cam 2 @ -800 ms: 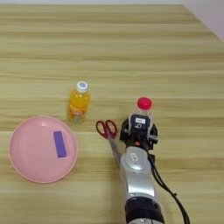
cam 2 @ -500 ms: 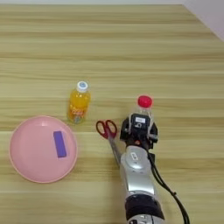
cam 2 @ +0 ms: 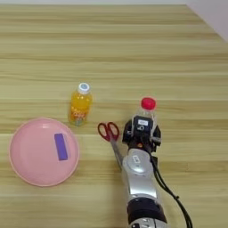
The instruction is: Move the objects on the table
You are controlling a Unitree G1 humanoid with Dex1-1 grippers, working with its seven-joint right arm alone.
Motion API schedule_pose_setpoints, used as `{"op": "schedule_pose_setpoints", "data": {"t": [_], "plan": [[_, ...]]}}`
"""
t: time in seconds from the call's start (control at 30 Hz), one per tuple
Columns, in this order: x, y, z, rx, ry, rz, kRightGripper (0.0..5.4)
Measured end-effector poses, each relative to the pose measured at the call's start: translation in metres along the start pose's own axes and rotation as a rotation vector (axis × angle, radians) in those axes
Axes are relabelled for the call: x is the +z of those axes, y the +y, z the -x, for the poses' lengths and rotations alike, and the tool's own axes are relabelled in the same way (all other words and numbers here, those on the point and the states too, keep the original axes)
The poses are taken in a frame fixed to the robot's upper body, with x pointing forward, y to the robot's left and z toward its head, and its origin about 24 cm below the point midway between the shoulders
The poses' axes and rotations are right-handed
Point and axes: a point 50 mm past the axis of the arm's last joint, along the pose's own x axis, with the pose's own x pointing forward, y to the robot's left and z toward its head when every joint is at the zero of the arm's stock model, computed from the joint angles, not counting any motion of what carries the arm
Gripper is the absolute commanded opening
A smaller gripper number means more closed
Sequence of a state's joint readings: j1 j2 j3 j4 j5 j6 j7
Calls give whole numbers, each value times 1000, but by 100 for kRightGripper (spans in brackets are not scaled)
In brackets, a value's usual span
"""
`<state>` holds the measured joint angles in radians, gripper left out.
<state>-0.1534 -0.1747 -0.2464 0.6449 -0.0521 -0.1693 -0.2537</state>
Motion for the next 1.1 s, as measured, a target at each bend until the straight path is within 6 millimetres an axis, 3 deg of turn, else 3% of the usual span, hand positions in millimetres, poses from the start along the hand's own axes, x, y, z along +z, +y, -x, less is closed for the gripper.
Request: {"op": "schedule_pose_setpoints", "data": {"t": [0.17, 0.27, 0.37, 0.63, 1.1], "plan": [[-4, 0, 1, -4, 17, 5, 386], [-31, -3, 13, -9, 120, 25, 426], [-45, -2, 21, -7, 183, 26, 460], [-44, -3, 20, -19, 180, 26, 538], [-43, -5, 24, -24, 172, 14, 538]]}}
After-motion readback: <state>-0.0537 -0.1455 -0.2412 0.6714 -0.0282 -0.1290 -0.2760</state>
